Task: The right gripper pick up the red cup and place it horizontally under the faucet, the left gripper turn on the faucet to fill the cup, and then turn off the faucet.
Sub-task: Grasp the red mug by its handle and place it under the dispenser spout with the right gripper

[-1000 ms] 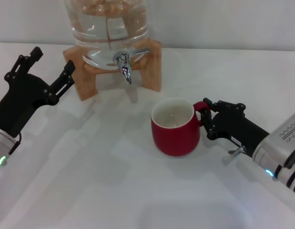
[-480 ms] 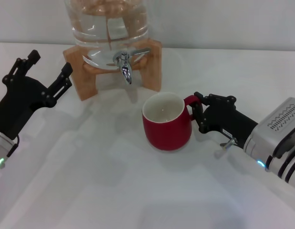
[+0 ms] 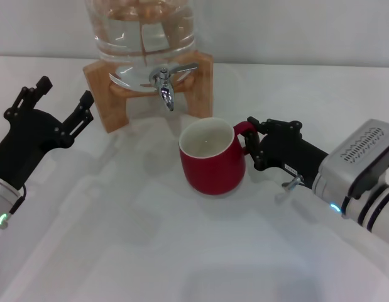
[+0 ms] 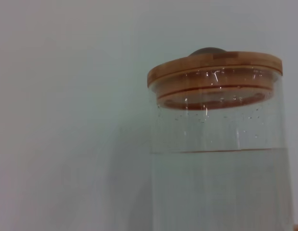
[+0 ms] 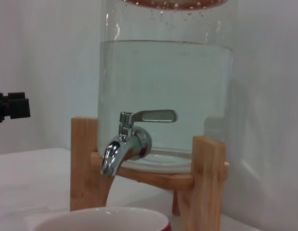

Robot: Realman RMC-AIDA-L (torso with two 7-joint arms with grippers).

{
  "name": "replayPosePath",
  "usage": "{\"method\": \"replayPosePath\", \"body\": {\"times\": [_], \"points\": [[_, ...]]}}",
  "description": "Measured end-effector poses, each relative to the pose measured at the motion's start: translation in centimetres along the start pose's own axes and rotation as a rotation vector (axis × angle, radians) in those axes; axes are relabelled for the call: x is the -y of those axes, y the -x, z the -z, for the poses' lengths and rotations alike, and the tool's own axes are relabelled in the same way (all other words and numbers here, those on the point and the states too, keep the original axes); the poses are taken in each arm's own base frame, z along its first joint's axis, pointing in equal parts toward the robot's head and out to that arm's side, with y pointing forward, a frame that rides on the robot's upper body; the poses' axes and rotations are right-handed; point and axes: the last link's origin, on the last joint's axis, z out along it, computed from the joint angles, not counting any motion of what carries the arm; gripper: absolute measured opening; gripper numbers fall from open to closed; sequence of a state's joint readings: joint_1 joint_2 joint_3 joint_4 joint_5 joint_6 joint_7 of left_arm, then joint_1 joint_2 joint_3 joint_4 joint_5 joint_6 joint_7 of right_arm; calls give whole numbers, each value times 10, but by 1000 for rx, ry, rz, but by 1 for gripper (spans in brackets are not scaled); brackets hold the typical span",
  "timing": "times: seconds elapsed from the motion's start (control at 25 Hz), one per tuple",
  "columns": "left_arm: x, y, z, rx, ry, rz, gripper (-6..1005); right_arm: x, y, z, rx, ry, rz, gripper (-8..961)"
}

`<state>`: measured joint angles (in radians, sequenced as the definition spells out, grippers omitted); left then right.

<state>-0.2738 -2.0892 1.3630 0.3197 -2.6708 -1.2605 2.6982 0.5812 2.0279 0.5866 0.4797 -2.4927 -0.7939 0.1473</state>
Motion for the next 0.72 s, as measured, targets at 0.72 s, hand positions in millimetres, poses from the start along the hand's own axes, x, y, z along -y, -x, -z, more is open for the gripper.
{"method": "replayPosePath", "body": {"times": [0.72], "points": [[-2,-1,0,-6,10,0,847,-7,14,-27,-51,48,37,133]]}}
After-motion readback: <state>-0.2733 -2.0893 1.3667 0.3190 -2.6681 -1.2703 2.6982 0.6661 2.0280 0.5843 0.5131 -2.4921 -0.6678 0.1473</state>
